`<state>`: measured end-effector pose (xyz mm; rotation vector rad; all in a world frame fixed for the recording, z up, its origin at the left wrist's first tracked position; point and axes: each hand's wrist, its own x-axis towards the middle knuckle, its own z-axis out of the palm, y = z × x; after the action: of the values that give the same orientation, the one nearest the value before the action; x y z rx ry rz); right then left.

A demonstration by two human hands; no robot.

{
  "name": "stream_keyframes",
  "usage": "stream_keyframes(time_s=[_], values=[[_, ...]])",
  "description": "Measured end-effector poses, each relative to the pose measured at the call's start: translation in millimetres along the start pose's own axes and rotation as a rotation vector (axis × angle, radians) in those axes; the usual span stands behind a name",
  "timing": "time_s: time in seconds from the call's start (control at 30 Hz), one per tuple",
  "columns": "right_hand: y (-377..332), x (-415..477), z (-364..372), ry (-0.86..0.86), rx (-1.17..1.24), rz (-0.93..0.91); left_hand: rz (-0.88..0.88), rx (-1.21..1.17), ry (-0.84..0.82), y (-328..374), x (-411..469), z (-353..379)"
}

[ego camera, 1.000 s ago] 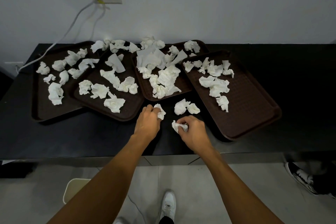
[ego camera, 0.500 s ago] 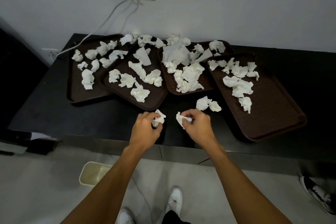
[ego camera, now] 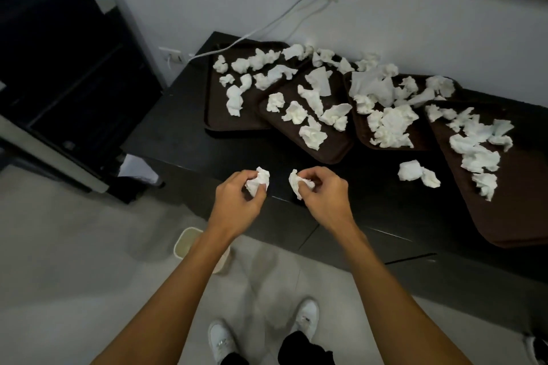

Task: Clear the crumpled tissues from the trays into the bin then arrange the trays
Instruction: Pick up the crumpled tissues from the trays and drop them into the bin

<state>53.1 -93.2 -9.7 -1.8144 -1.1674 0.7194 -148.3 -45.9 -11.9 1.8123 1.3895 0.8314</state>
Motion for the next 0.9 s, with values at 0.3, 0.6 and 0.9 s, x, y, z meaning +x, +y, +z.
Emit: stream_keyframes(time_s=[0.3,0.6,0.9], values=[[-55.3,-33.9,127.2,-0.123,0.053,-0.069,-0.173,-0.074,0.078,-79.2,-35.3,-116.3],[-70.2,-37.8,235.0,-0.331,0.006,-0.056,-0.267,-0.079,0.134,-162.1,-57.0,-166.6],[-16.5,-10.3,324.8,-0.559,-0.16,-0.057,-0.484,-0.088,0.208,-256.4,-61.0,-143.6]])
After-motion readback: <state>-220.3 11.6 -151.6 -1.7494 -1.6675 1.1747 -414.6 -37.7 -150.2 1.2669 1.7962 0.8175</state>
